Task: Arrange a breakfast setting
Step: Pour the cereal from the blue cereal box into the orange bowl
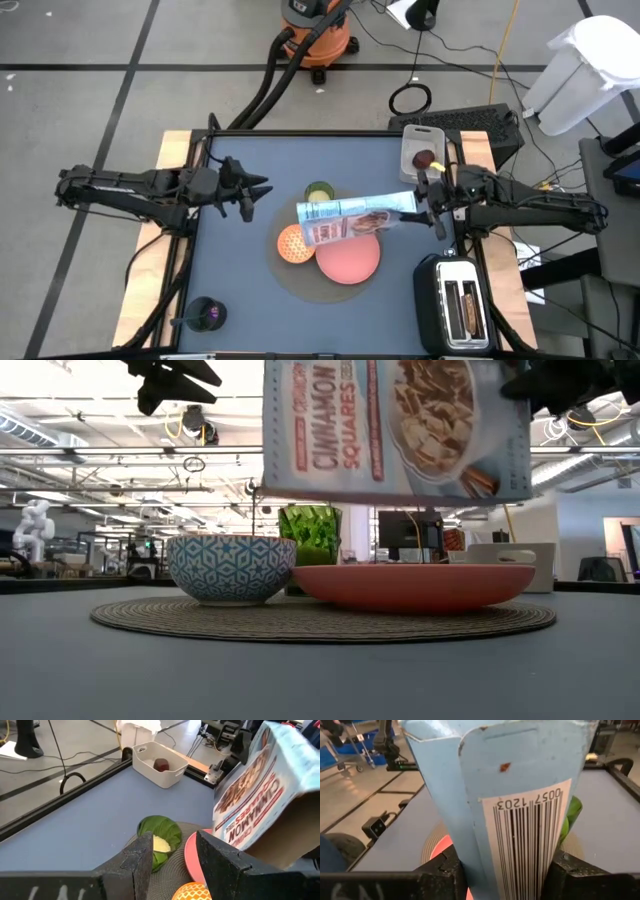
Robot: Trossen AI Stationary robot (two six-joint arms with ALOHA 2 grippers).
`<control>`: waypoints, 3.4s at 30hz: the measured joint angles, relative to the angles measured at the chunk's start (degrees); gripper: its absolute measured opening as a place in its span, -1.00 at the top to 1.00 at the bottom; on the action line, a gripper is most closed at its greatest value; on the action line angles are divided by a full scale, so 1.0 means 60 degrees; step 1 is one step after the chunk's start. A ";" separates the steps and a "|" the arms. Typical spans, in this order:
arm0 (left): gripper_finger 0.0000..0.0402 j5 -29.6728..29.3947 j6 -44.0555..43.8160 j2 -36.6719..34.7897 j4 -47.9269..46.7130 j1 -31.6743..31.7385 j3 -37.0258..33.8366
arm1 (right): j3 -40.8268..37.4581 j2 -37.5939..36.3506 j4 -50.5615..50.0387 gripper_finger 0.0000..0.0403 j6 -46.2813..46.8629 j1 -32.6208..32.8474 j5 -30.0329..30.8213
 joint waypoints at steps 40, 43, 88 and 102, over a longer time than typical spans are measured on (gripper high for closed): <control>0.22 -0.0004 0.0012 -0.0001 -0.0010 0.0000 0.0004 | 0.1583 0.1741 -0.0753 0.29 0.0273 0.0003 0.0003; 0.22 -0.0004 0.0012 -0.0004 -0.0011 0.0000 0.0004 | 0.1736 0.1971 -0.0729 0.29 0.0270 0.0000 0.0000; 0.22 -0.0007 0.0099 -0.0004 -0.0007 -0.0004 0.0004 | 0.3475 0.3654 -0.1914 0.29 0.0028 0.0004 0.0004; 0.22 -0.0007 0.0092 -0.0004 -0.0011 -0.0004 0.0004 | 0.3483 0.3818 -0.2000 0.29 -0.0067 0.0004 0.0047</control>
